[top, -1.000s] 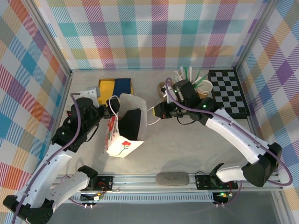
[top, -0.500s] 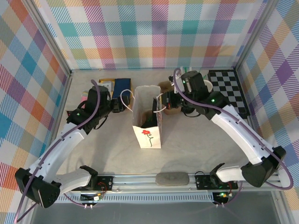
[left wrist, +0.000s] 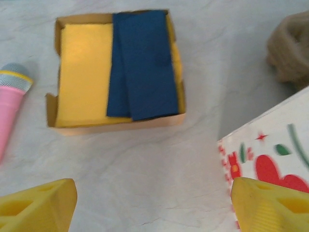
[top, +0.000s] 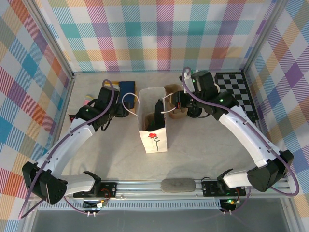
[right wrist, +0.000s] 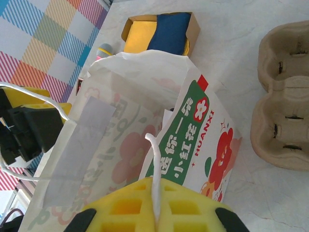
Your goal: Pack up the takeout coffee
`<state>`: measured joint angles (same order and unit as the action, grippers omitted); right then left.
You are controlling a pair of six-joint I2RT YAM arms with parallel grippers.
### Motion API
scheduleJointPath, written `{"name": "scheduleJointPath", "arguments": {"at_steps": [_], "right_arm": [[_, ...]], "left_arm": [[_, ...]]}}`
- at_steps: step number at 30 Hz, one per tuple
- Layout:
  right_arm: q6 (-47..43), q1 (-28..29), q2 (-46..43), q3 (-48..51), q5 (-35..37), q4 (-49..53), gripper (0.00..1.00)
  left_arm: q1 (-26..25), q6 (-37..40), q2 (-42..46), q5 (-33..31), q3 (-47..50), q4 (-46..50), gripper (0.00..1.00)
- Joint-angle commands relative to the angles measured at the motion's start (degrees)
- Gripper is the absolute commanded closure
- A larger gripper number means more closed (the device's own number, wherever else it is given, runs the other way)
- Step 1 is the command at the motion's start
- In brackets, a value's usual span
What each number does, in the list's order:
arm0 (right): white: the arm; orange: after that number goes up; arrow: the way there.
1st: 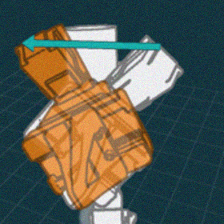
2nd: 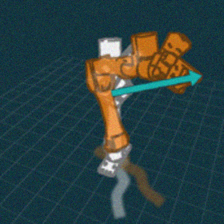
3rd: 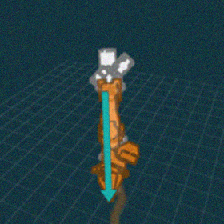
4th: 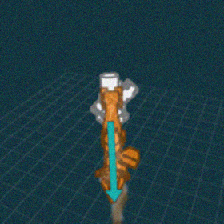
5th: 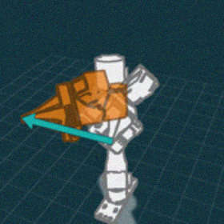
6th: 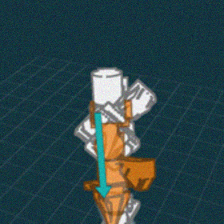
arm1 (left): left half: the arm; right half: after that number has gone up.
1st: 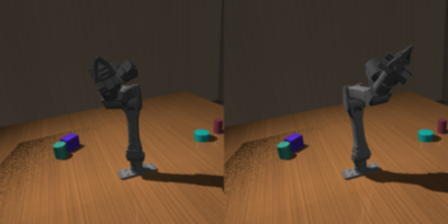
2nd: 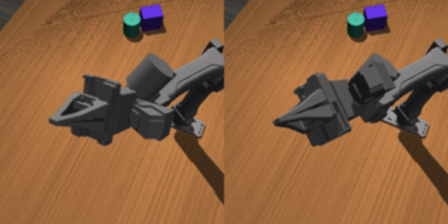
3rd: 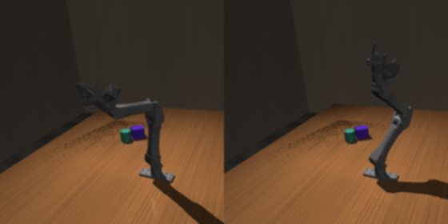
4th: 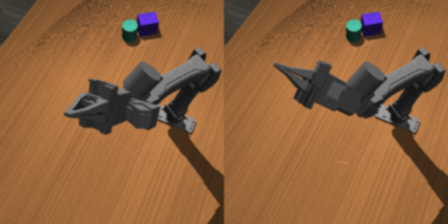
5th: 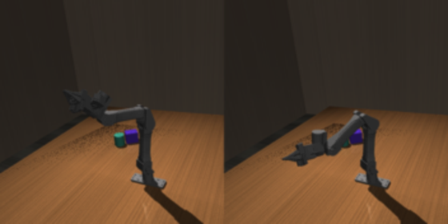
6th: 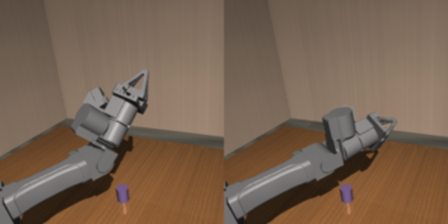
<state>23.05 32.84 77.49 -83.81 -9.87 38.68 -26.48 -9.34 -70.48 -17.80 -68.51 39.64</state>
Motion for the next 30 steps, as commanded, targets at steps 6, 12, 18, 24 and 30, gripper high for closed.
{"name": "scheduleJointPath", "arguments": {"at_steps": [6,12,18,24,30], "right_arm": [[-2.05,-0.14,-0.32,-1.24,0.63,1.75,0.9],[-2.66,-0.15,-0.28,-1.38,0.32,2.46,0.86],[-3.25,-0.14,-1.1,-2.13,-0.33,3.13,0.64],[-4.48,-0.14,-1.71,-4.39,1.17,5.54,0.0],[-5.37,-0.14,-2.12,-6.61,2.92,7.81,0.01]], "left_arm": [[-0.15,-0.66,1.06,-1.22,-1.62,3.49,0.16],[-0.16,-1.88,0.08,-10.16,-3.46,5.98,0.09],[-0.15,-3.8,2.07,-11.18,-5.06,6.18,0.05],[-0.15,-4.37,5.87,-5.49,-5.48,4.23,0.04],[-0.11,-4.53,8.73,-6.21,-5.9,4.58,0.04]]}}
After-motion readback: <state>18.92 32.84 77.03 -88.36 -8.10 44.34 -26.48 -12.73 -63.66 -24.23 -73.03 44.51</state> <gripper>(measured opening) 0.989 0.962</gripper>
